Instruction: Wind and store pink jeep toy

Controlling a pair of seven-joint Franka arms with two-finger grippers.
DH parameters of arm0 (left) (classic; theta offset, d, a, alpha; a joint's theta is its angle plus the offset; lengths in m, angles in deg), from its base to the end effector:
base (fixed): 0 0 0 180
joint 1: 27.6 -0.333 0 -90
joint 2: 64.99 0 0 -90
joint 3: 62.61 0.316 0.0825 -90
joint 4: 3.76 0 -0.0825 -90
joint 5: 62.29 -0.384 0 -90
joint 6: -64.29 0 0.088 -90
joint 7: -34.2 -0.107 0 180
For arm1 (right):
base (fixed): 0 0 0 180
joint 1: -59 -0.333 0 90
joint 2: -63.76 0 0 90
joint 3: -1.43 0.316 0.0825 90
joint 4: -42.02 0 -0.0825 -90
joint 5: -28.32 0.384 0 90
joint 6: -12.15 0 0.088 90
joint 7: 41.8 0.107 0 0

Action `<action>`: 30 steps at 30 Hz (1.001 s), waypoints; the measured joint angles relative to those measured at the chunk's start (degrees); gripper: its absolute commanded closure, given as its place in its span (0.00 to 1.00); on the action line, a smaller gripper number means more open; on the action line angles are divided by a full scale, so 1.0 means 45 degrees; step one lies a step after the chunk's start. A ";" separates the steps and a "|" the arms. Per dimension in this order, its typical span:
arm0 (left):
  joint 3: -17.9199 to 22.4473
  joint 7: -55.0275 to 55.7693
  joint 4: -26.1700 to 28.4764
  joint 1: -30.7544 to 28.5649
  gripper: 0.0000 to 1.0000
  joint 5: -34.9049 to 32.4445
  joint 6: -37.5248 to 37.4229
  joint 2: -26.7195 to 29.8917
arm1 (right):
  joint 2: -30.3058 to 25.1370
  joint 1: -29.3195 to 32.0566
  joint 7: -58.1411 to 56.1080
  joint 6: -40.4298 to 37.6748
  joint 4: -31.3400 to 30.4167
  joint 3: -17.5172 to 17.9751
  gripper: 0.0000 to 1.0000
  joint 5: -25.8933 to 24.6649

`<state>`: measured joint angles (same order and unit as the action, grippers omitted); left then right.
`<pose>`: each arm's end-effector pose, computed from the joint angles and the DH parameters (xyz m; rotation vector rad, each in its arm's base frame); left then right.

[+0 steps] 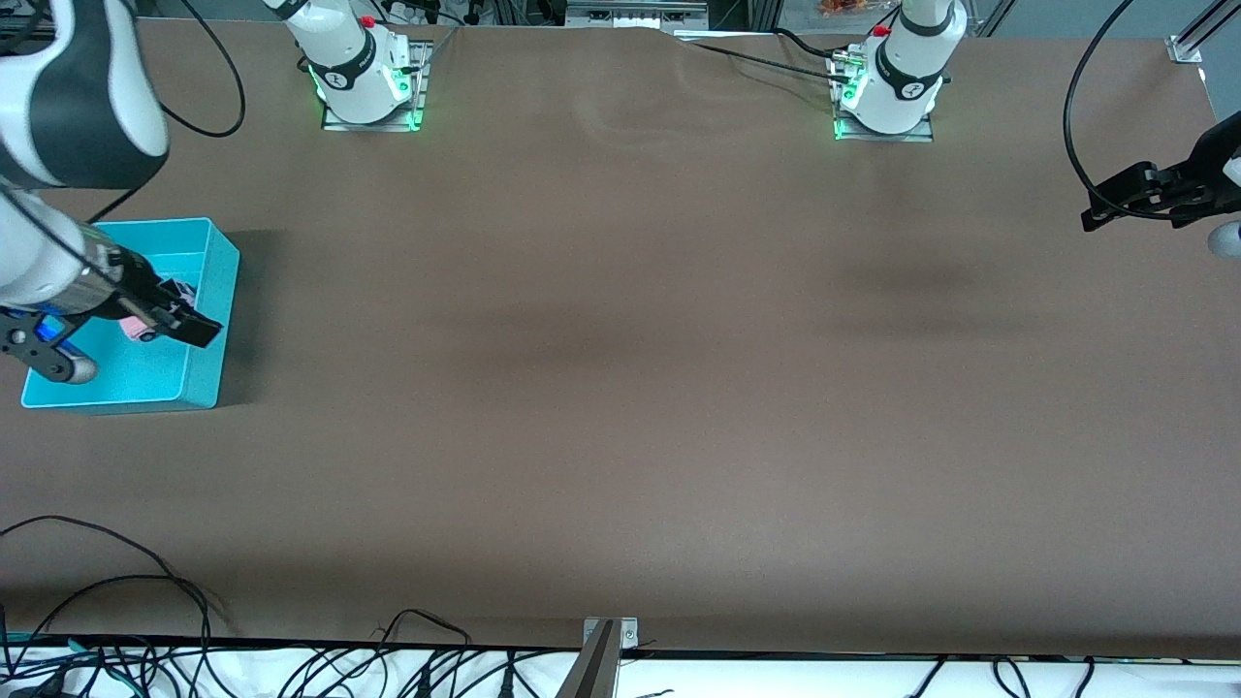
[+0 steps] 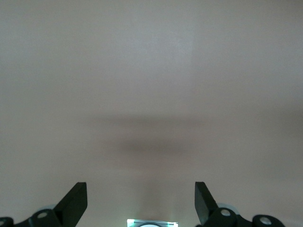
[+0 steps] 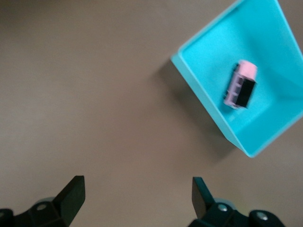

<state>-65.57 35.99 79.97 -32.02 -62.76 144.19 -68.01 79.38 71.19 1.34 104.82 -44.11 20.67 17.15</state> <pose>0.5521 0.0159 0.6317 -3.1289 -0.0901 0.1872 0.6253 0.0343 0.5067 2.8454 -0.8988 -0.1273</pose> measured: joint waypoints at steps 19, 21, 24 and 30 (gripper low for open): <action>0.0001 0.0000 0.0000 -0.0001 0.00 0.0000 -0.0003 -0.0004 | -0.3834 -0.2658 -0.7043 0.1575 -0.3317 -0.4089 0.00 0.2391; 0.0001 0.0000 0.0000 -0.0001 0.00 0.0000 -0.0003 -0.0004 | -0.3951 -0.2709 -0.7631 0.1338 -0.3403 -0.4088 0.00 0.2391; 0.0001 0.0000 0.0000 -0.0001 0.00 0.0000 -0.0003 -0.0004 | -0.3974 -0.2804 -0.8039 0.0948 -0.3426 -0.4072 0.00 0.2391; 0.0001 0.0000 0.0000 -0.0001 0.00 0.0000 -0.0003 -0.0005 | -0.3886 -0.2829 -0.8299 0.0147 -0.3326 -0.3736 0.00 0.1903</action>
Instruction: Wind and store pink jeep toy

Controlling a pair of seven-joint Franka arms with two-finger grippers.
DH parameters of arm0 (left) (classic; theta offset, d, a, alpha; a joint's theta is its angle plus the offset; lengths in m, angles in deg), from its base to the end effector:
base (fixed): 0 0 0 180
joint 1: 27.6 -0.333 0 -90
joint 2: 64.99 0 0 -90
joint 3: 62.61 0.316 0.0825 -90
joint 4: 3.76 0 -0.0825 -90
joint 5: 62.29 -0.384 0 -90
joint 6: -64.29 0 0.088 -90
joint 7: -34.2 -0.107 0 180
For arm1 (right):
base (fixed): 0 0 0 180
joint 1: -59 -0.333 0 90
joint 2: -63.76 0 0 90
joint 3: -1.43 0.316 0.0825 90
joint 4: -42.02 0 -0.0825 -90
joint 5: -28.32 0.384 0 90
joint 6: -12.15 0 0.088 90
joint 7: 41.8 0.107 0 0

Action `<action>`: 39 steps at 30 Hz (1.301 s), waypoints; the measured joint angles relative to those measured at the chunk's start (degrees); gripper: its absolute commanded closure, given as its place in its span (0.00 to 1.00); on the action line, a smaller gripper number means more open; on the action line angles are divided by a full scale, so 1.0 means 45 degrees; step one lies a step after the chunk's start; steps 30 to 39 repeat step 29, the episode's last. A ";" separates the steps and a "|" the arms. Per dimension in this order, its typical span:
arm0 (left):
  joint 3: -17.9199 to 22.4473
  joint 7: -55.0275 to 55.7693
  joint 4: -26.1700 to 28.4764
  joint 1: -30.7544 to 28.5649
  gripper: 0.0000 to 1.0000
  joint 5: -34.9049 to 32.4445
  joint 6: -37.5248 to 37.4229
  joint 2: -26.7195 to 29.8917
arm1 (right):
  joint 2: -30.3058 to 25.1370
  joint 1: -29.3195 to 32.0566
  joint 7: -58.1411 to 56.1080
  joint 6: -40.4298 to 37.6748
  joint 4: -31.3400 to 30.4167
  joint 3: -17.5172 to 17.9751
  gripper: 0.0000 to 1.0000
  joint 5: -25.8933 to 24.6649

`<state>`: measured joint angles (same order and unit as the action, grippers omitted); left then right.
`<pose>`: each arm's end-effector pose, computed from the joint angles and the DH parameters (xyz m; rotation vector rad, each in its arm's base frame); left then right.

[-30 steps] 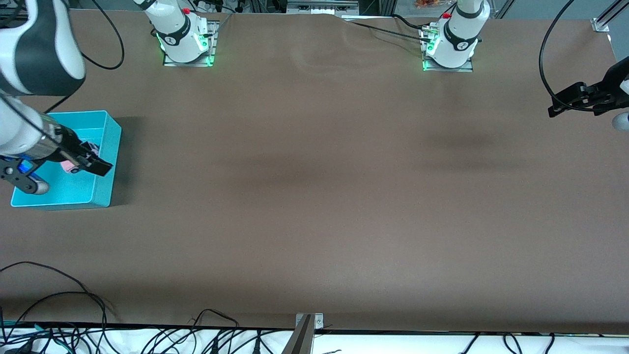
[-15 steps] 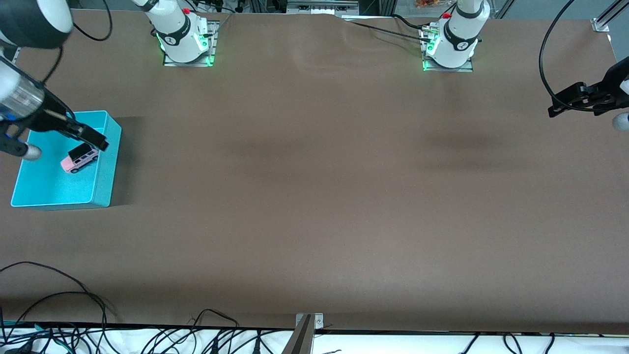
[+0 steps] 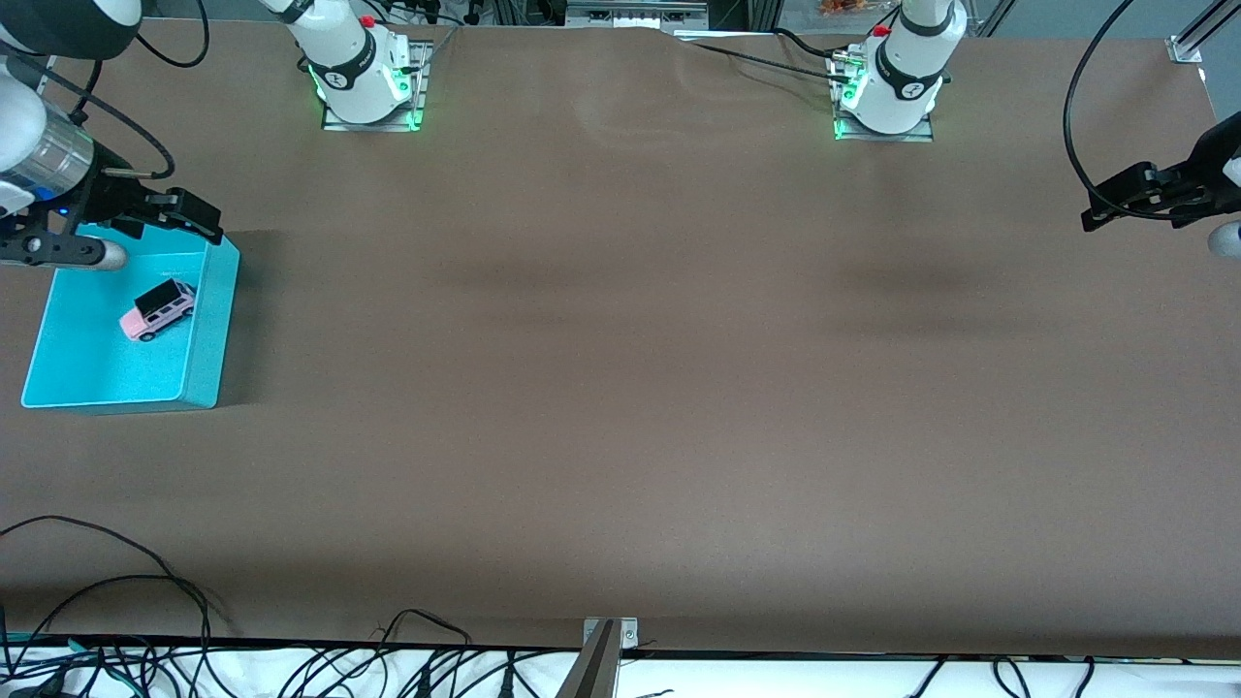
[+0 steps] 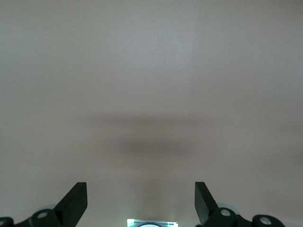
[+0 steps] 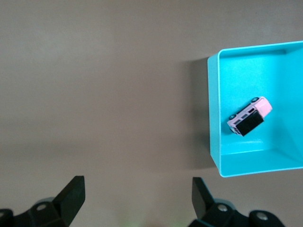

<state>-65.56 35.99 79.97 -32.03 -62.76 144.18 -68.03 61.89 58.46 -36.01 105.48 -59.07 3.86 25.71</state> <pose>0.5522 0.0161 0.6315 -3.1289 -0.0907 0.1880 0.5405 0.0237 0.5561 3.0827 -0.0683 -0.1527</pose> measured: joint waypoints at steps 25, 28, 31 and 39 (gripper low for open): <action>0.0000 0.0000 0.0000 0.0000 0.00 0.0000 0.0000 -0.0002 | 0.0166 0.0170 -0.0510 -0.0365 0.0763 0.0208 0.00 0.0084; 0.0000 0.0000 0.0000 0.0000 0.00 0.0000 0.0000 -0.0002 | 0.0165 0.0176 -0.0518 -0.0378 0.0826 0.0203 0.00 0.0105; 0.0000 0.0000 0.0000 0.0000 0.00 0.0000 0.0000 -0.0002 | 0.0165 0.0178 -0.0520 -0.0381 0.0836 0.0202 0.00 0.0107; 0.0000 0.0000 0.0000 0.0000 0.00 0.0000 0.0000 -0.0002 | 0.0165 0.0178 -0.0520 -0.0381 0.0836 0.0202 0.00 0.0107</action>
